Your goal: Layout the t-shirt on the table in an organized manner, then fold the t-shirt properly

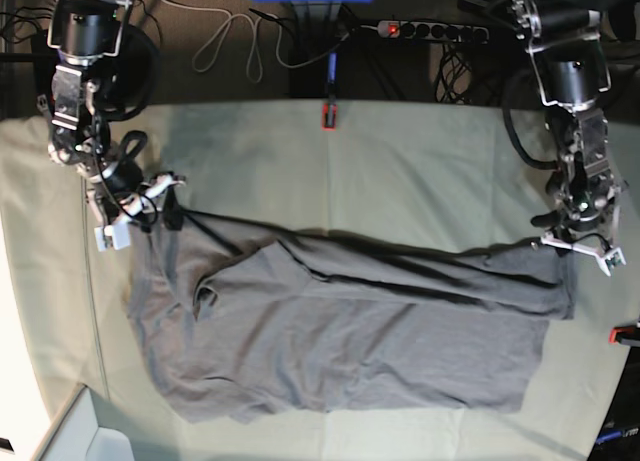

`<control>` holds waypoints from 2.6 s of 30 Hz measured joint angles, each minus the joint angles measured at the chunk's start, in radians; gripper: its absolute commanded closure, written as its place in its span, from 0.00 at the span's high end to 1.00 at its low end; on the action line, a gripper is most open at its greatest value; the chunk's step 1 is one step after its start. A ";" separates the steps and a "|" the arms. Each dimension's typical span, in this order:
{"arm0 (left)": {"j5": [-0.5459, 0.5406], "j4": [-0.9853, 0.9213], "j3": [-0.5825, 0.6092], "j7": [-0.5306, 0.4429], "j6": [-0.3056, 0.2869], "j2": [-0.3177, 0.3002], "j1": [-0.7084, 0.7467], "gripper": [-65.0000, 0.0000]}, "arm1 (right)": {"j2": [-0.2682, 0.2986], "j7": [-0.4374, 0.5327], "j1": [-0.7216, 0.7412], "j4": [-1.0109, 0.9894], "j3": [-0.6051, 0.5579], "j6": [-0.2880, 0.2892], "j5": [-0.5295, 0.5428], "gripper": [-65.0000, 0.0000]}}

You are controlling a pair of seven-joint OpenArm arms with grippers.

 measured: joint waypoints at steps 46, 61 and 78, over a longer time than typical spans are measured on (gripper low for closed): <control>0.008 -0.248 0.008 -0.221 -0.003 0.016 -0.094 0.51 | 0.037 0.001 -0.019 -0.005 0.142 0.000 0.007 0.00; 0.015 -0.389 0.120 -0.395 -0.001 0.003 -0.130 0.00 | 0.037 -0.003 -0.019 -0.006 0.142 0.000 0.007 0.00; -0.124 0.206 -0.016 -0.018 -0.003 -0.019 0.024 0.00 | 0.036 -0.019 -0.060 0.243 0.143 0.060 0.002 0.00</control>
